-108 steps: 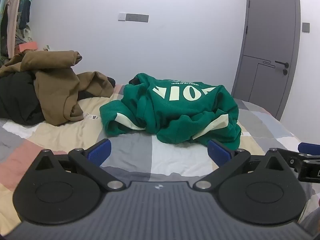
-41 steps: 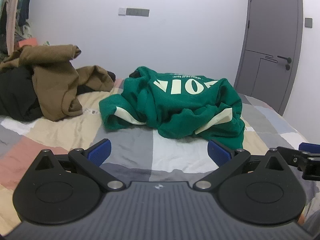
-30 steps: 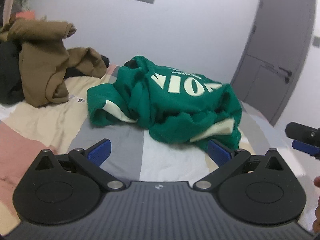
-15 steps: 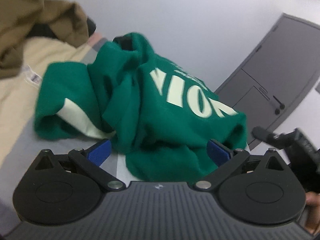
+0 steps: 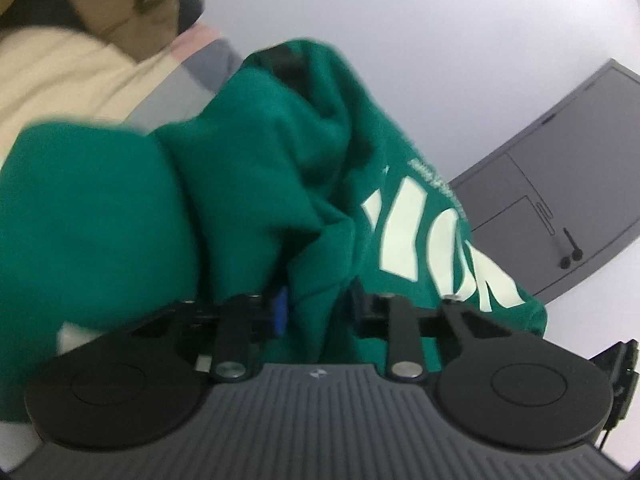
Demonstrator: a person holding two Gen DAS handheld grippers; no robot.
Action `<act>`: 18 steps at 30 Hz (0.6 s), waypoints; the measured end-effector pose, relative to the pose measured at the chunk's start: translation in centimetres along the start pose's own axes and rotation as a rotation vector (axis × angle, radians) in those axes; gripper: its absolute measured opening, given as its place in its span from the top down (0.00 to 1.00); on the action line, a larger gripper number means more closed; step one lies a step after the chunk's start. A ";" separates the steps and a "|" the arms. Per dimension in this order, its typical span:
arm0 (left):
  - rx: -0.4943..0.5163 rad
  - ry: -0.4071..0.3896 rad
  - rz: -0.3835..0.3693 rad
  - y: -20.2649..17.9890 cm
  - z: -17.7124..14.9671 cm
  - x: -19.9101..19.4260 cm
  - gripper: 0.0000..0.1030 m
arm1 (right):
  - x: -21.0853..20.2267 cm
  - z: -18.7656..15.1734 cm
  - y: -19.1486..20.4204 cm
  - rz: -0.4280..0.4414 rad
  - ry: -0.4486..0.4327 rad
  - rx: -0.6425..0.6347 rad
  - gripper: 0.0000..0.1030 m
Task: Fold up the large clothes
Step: 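Grasp the green hoodie with the left gripper while the right gripper grasps it too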
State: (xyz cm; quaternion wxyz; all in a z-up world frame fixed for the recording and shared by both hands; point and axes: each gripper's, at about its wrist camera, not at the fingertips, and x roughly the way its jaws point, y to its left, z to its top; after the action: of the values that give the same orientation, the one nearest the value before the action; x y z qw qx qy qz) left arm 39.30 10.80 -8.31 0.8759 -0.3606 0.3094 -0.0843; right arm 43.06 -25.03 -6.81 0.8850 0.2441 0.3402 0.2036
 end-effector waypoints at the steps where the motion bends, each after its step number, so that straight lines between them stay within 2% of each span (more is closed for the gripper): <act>1: 0.018 -0.010 -0.011 -0.4 0.2 -0.5 0.77 | -0.9 0.1 0.6 0.018 -0.013 -0.030 0.91; 6: 0.034 -0.101 -0.113 -2.4 1.0 -6.4 0.81 | -5.9 1.5 3.9 0.101 -0.093 -0.167 0.92; 11: 0.094 -0.200 -0.195 -5.8 1.9 -14.5 0.82 | -12.1 2.3 7.1 0.175 -0.155 -0.211 0.92; 18: 0.175 -0.308 -0.263 -9.4 -0.5 -26.0 0.83 | -21.9 1.0 11.2 0.266 -0.235 -0.286 0.92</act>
State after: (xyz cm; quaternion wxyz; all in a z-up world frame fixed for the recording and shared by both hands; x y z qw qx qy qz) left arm 19.05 13.38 10.39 0.9222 -0.3291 0.1136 -0.1682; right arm 26.62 -27.89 11.26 0.9095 0.1809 0.1672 0.3349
